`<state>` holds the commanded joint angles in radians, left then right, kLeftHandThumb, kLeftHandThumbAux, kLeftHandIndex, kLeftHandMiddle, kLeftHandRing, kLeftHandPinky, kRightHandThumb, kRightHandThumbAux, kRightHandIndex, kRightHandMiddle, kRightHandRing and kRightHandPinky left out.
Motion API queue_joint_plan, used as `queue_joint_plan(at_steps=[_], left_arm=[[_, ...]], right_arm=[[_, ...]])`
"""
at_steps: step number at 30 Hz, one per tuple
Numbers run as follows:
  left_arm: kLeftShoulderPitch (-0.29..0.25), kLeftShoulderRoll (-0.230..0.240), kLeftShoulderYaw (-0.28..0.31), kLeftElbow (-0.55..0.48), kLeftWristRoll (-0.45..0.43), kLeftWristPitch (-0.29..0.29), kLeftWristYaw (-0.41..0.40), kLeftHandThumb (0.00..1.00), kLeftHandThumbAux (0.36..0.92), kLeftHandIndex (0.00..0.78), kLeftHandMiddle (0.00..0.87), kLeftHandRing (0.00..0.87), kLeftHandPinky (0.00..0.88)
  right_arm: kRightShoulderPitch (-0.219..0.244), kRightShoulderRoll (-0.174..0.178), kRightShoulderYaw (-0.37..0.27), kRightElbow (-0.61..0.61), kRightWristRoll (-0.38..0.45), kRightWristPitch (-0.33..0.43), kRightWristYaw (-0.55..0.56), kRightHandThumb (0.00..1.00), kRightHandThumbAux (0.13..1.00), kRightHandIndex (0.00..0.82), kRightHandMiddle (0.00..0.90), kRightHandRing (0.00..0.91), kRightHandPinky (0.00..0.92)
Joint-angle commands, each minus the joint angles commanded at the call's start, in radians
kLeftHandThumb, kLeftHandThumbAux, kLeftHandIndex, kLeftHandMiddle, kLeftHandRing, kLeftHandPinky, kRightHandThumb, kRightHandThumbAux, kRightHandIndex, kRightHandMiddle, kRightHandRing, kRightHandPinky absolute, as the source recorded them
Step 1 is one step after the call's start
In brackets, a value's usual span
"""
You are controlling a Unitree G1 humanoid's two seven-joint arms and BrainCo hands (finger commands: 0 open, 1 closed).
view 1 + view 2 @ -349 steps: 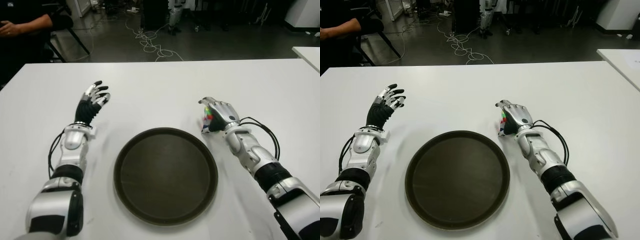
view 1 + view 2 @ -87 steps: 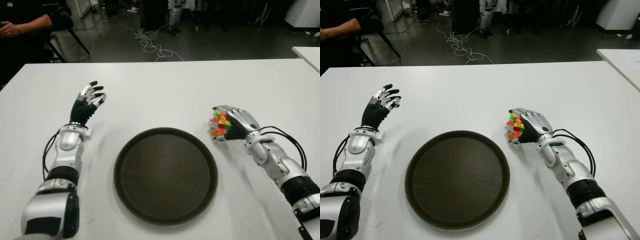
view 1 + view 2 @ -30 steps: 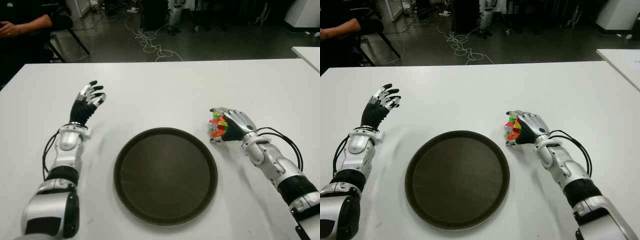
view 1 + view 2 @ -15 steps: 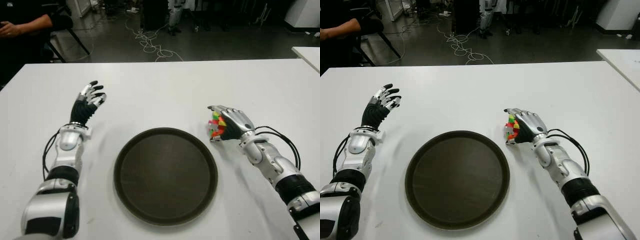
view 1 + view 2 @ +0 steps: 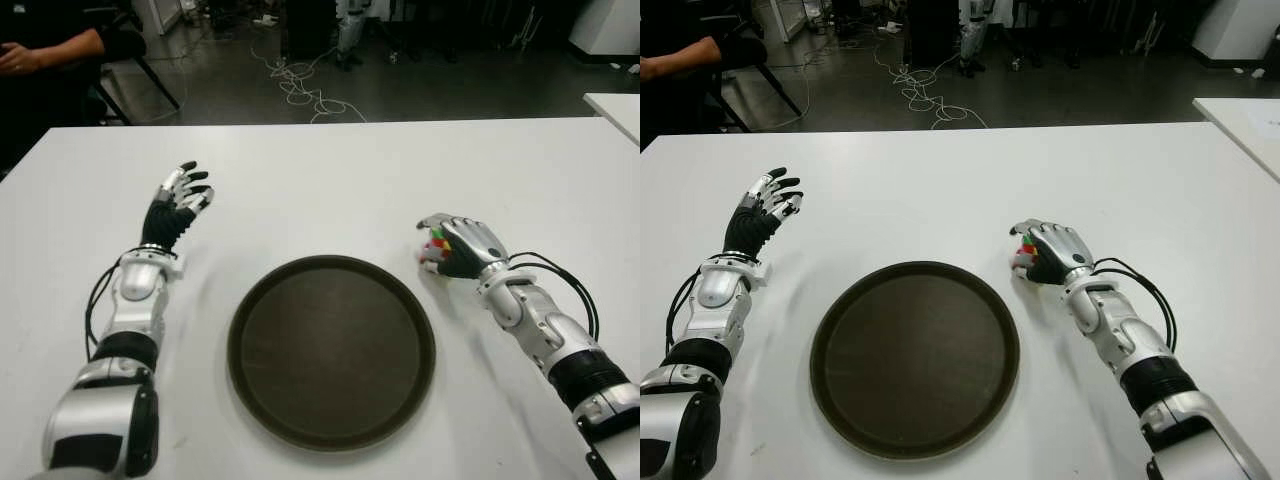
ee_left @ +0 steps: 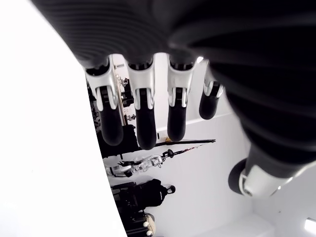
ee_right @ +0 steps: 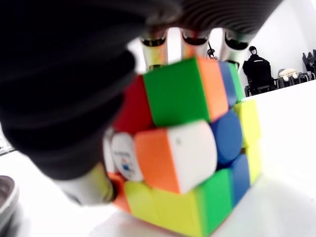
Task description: Pick up the Rubik's Cube and put it in the plate
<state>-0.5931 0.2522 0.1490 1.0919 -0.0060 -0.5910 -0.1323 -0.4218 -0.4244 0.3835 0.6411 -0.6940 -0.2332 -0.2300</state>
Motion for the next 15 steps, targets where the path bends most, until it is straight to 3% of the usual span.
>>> queue_joint_plan(at_steps=[8,15], left_arm=[[0.000,0.000,-0.001,0.000,0.003,0.007,0.010,0.024,0.593,0.116,0.204,0.213,0.242],[0.001,0.000,-0.003,-0.002,0.006,0.002,0.015,0.020,0.589,0.116,0.209,0.212,0.233]], right_arm=[[-0.001,0.003,-0.001,-0.005,0.002,0.009,0.007,0.838,0.692,0.408,0.472,0.449,0.509],[0.001,0.002,-0.001,-0.007,0.000,0.004,-0.001,0.834,0.696,0.386,0.495,0.475,0.555]])
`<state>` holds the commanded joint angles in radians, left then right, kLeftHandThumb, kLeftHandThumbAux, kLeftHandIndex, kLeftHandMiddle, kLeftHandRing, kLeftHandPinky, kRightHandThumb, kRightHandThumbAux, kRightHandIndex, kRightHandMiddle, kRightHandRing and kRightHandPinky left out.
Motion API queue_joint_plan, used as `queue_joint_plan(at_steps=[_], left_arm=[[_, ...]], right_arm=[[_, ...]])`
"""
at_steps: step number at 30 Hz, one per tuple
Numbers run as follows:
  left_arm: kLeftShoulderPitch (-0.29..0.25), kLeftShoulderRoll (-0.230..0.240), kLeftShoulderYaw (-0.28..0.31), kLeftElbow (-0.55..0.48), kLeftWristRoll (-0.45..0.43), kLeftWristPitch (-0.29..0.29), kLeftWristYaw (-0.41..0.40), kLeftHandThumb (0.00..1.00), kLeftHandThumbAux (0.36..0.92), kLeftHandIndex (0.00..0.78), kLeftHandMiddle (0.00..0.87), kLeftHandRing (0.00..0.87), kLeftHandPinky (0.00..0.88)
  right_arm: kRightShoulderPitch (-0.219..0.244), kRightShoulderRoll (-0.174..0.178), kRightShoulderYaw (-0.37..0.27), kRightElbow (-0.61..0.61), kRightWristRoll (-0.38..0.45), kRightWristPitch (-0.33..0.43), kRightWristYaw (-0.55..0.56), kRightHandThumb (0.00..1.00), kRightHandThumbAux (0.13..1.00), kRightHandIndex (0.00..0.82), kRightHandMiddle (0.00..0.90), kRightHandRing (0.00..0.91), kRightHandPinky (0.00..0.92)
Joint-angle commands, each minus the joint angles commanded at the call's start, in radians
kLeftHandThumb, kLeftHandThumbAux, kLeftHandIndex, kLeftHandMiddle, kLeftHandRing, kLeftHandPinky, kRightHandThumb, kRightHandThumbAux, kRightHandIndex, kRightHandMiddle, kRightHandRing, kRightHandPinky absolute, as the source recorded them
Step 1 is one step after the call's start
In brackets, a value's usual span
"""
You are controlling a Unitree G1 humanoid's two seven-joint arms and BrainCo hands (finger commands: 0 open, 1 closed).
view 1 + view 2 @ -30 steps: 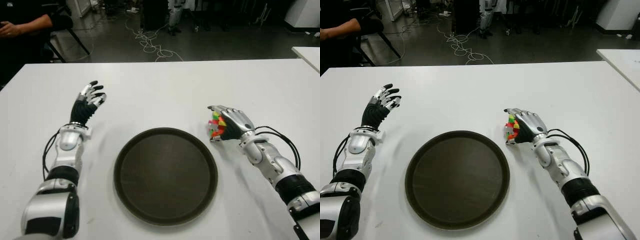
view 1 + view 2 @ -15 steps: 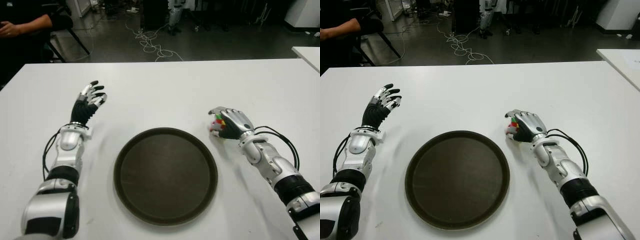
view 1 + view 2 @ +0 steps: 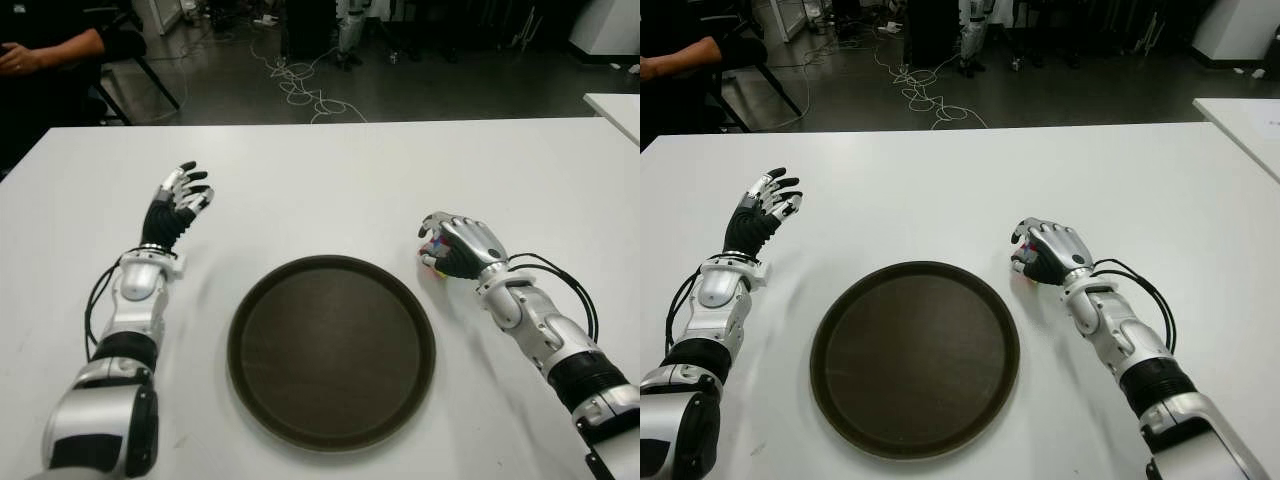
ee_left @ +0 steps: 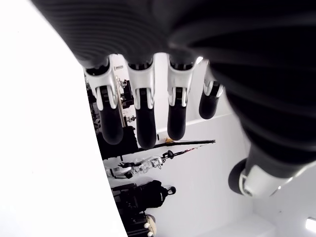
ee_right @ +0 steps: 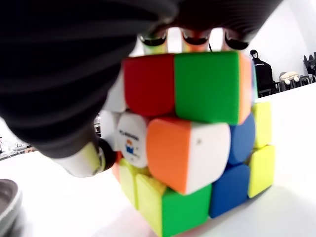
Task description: Pick up the Rubik's Cube and put it in the plate
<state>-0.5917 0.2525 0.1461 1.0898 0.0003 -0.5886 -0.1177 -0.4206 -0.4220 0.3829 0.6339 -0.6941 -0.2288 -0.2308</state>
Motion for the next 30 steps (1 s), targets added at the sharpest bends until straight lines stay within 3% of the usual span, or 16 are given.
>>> queue_joint_plan(at_steps=[4,8,15,30], left_arm=[[0.001,-0.002,0.001,-0.001,-0.001,-0.002,0.003,0.022,0.601,0.120,0.216,0.222,0.256],[0.002,-0.004,0.005,-0.002,-0.008,-0.003,0.000,0.023,0.606,0.121,0.215,0.224,0.257],[0.004,-0.006,0.009,-0.004,-0.016,-0.003,-0.008,0.038,0.603,0.114,0.206,0.214,0.251],[0.006,-0.004,0.010,-0.008,-0.023,-0.005,-0.025,0.019,0.584,0.110,0.200,0.209,0.244]], right_arm=[[0.001,0.000,0.000,0.001,0.001,-0.005,-0.005,0.829,0.701,0.361,0.519,0.497,0.579],[0.004,0.000,-0.001,-0.003,0.001,-0.010,-0.014,0.840,0.690,0.407,0.481,0.511,0.582],[0.007,0.001,-0.001,0.001,-0.002,-0.018,-0.034,0.829,0.701,0.357,0.522,0.500,0.554],[0.005,0.003,-0.004,0.006,0.005,-0.020,-0.033,0.827,0.702,0.357,0.519,0.491,0.542]])
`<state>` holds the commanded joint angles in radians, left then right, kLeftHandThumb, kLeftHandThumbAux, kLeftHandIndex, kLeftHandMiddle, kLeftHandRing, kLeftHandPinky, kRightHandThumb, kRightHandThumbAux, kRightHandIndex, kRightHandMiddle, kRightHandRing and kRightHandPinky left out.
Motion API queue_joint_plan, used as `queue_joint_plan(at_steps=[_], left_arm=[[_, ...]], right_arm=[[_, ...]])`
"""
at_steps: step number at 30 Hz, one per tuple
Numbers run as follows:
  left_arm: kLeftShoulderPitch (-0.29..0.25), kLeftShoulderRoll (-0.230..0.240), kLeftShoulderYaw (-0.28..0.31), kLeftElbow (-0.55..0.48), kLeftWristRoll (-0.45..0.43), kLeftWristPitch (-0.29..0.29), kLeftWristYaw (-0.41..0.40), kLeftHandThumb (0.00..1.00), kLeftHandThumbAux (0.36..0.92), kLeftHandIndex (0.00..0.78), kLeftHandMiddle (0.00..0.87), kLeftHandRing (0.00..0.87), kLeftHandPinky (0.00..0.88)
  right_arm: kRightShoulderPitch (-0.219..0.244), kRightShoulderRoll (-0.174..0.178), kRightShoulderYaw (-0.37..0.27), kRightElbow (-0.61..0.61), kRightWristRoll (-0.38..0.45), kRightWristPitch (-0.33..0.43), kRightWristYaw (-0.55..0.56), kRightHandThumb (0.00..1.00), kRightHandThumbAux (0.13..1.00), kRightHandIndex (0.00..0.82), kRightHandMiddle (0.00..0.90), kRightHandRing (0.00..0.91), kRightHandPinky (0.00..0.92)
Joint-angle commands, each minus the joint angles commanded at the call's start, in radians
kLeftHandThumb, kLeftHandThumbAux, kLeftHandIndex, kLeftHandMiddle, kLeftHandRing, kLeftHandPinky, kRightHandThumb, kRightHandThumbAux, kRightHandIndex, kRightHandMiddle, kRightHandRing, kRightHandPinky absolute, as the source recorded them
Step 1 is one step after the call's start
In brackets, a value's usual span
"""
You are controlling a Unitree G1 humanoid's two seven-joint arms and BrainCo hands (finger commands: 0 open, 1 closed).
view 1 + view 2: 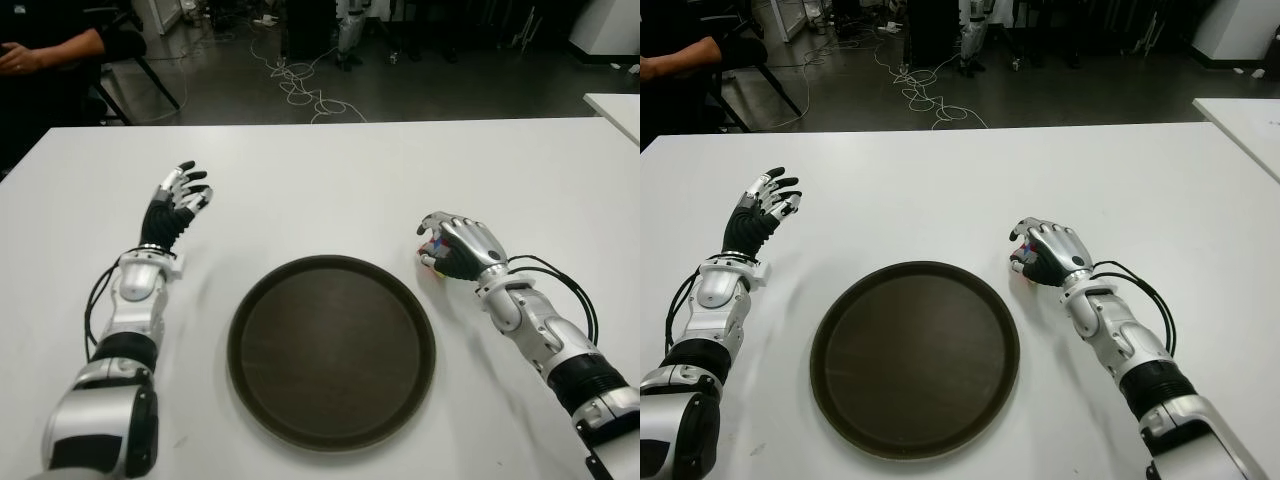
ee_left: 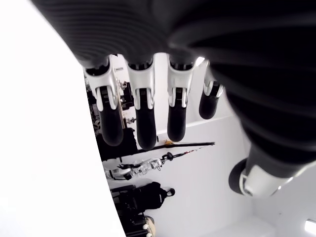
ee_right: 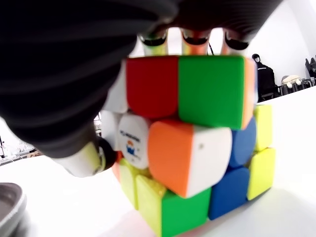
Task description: Pick up the Rubik's Cube and put it in the plate
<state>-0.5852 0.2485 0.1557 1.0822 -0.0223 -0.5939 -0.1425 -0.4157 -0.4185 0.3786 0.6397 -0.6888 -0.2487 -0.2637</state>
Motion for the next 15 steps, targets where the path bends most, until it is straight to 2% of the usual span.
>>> queue_joint_plan(at_steps=[7,15], left_arm=[[0.000,0.003,-0.003,0.001,0.006,-0.004,0.007,0.021,0.565,0.117,0.211,0.222,0.255],[-0.002,0.001,-0.001,0.003,0.002,0.003,0.003,0.033,0.588,0.120,0.217,0.228,0.271]], right_arm=[[-0.001,0.001,0.000,-0.002,-0.001,0.009,0.008,0.828,0.701,0.356,0.518,0.486,0.527],[-0.001,0.001,0.000,-0.002,-0.004,0.005,-0.002,0.827,0.702,0.353,0.519,0.466,0.494]])
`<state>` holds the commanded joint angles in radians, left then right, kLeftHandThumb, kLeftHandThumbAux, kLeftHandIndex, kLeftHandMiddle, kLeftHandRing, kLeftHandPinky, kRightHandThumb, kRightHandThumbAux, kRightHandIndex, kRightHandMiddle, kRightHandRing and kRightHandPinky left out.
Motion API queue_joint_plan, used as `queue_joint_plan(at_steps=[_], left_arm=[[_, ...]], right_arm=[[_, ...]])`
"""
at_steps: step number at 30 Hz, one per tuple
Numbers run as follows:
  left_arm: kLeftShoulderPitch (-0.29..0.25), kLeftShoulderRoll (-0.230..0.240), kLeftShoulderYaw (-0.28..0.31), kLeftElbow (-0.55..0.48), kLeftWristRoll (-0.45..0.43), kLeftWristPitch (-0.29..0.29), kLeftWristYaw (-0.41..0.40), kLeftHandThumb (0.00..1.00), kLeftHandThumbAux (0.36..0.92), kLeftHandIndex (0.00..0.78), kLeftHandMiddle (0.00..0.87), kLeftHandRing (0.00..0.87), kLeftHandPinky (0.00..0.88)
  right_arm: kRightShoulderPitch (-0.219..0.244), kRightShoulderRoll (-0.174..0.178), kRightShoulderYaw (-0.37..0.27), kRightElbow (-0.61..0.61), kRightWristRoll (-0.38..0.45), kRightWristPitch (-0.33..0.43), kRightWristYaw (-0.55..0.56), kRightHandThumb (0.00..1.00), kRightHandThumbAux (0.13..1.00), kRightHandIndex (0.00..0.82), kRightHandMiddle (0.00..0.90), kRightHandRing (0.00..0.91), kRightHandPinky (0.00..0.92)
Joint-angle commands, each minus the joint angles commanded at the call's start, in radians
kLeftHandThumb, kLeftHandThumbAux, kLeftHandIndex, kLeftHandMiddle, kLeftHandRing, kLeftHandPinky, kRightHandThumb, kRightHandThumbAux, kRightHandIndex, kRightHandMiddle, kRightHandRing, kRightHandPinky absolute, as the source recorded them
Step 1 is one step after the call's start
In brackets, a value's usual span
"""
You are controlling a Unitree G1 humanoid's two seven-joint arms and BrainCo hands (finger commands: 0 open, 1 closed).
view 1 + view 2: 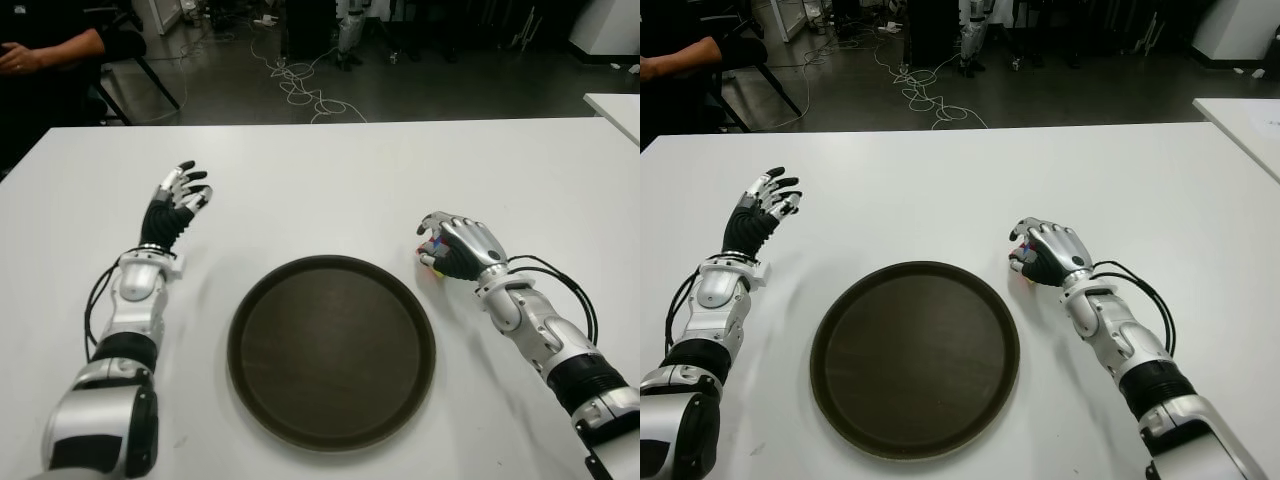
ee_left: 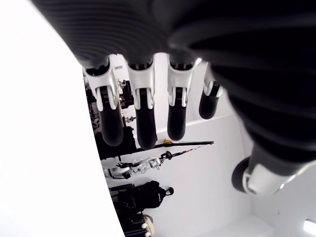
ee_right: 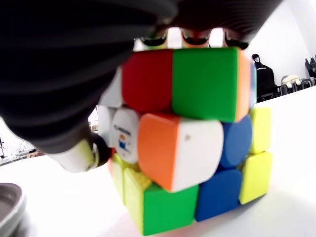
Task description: Pick up the Rubik's Cube and put it in the plate
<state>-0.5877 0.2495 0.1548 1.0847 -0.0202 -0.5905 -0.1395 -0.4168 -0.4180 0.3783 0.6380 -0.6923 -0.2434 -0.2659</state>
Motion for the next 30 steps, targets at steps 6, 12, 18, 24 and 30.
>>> queue_joint_plan(at_steps=[6,12,18,24,30], left_arm=[[0.000,0.001,-0.002,-0.002,0.003,0.000,0.004,0.036,0.600,0.121,0.215,0.223,0.262],[0.001,0.003,-0.004,-0.002,0.009,-0.001,0.009,0.033,0.592,0.114,0.211,0.220,0.251],[0.001,0.004,-0.007,-0.002,0.015,-0.004,0.018,0.036,0.590,0.119,0.213,0.220,0.249],[0.001,0.005,-0.009,0.000,0.017,-0.009,0.021,0.032,0.574,0.119,0.215,0.222,0.251],[-0.001,0.005,-0.009,0.003,0.015,-0.007,0.017,0.036,0.585,0.119,0.210,0.217,0.247]], right_arm=[[-0.002,-0.001,0.000,0.001,-0.004,0.000,-0.010,0.826,0.703,0.354,0.515,0.463,0.503],[0.003,-0.005,-0.004,-0.012,-0.003,-0.006,-0.024,0.827,0.701,0.364,0.503,0.490,0.559],[0.003,-0.008,-0.002,-0.012,-0.008,-0.015,-0.042,0.826,0.700,0.369,0.504,0.539,0.579],[-0.002,-0.014,0.003,0.002,-0.016,-0.045,-0.075,0.825,0.701,0.365,0.520,0.576,0.596],[-0.004,-0.012,0.004,0.008,-0.018,-0.044,-0.082,0.825,0.701,0.362,0.529,0.594,0.614]])
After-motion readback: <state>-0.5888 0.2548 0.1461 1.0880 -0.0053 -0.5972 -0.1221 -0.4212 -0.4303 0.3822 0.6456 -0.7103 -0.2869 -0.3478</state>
